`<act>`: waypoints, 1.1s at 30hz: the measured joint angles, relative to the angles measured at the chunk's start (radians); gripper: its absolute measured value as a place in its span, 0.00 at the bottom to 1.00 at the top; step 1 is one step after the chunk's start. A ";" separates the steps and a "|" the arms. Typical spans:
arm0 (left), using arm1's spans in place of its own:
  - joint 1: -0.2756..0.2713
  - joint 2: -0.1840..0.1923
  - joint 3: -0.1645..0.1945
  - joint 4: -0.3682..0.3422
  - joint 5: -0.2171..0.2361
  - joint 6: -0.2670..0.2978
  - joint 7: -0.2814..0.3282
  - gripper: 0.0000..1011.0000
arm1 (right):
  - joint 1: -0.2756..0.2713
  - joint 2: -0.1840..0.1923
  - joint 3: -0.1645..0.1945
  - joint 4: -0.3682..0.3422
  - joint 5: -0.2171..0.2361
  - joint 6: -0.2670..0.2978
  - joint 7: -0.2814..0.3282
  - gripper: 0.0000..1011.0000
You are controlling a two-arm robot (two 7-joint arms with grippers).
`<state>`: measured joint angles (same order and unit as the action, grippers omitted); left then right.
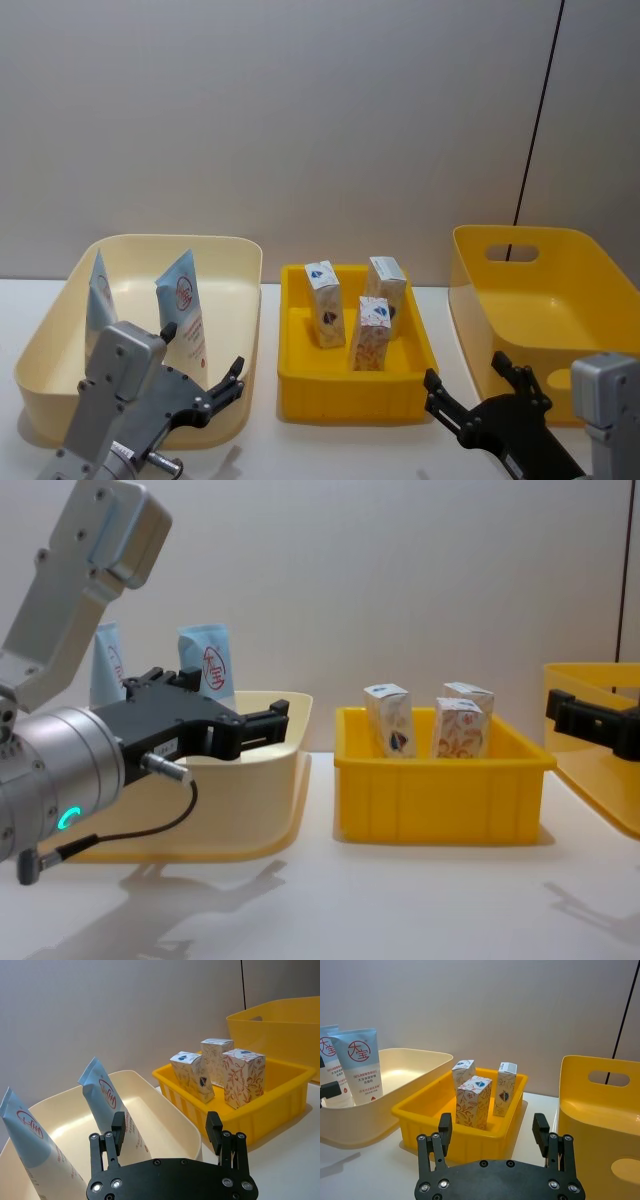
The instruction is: Bimanual collaborative sorting of washing and personal care products
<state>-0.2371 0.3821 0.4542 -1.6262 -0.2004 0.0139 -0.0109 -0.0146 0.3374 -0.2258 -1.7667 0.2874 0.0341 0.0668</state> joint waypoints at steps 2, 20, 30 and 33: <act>0.000 0.000 0.000 0.000 0.000 0.000 0.000 0.99 | 0.000 0.000 0.000 0.000 0.000 0.000 0.000 0.99; 0.000 0.000 0.000 0.000 0.000 0.000 0.000 0.99 | 0.000 0.000 0.000 0.000 0.000 0.000 0.000 0.99; 0.000 0.000 0.000 0.000 0.000 0.000 0.000 0.99 | 0.000 0.000 0.000 0.000 0.000 0.000 0.000 0.99; 0.000 0.000 0.000 0.000 0.000 0.000 0.000 0.99 | 0.000 0.000 0.000 0.000 0.000 0.000 0.000 0.99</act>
<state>-0.2371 0.3821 0.4542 -1.6262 -0.2004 0.0139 -0.0109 -0.0146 0.3375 -0.2258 -1.7667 0.2874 0.0341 0.0668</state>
